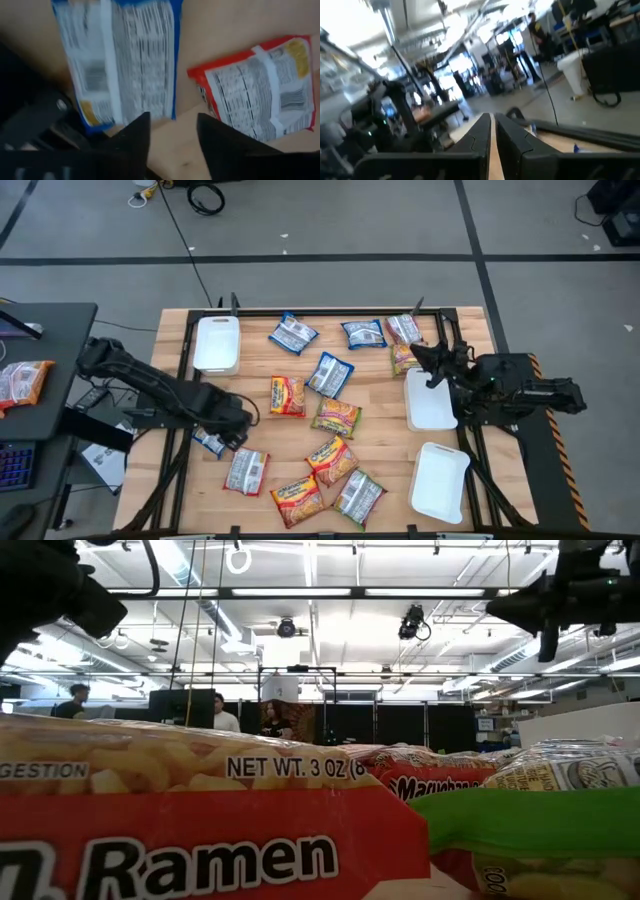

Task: Sort Maruchan noodles
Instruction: Put the blue noodle pack into the top left white bin

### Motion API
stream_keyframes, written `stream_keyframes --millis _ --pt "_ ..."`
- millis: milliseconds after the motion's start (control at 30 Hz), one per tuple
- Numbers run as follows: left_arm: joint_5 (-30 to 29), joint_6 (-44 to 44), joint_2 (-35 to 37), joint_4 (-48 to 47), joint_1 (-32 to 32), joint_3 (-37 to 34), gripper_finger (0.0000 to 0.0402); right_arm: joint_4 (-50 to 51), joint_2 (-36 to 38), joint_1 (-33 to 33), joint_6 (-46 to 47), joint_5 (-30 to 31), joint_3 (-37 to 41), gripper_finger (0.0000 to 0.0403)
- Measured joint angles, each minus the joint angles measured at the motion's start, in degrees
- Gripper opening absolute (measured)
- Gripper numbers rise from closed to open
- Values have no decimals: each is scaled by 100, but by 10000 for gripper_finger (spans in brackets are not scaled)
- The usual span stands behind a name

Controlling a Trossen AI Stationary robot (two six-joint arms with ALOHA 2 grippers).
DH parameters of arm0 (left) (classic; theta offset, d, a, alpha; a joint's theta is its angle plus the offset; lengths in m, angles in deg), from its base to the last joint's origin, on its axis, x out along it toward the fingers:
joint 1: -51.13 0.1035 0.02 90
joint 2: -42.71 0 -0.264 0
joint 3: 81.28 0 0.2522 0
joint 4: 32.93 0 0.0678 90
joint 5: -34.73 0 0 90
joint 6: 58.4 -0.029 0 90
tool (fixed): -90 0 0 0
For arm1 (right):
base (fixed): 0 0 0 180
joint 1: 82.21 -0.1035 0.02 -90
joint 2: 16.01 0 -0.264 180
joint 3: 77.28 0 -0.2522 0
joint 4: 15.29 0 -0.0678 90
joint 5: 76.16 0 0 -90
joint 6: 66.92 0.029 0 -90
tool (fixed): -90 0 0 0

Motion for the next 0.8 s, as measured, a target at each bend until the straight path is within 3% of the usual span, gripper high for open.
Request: stream_keyframes --millis 133,433,633,800 --pt "-297 337 -605 -18 -374 277 190 477 -650 -37 -434 72 -387 32" --pt "-644 801 -2137 -109 -678 902 163 511 -1996 -24 -628 345 -719 32" --pt "-669 803 -2831 -667 -619 1007 156 423 -2351 -21 -680 329 -834 32" --pt "-870 794 -2943 -756 -495 1010 156 422 -2363 -24 -777 289 -910 32"
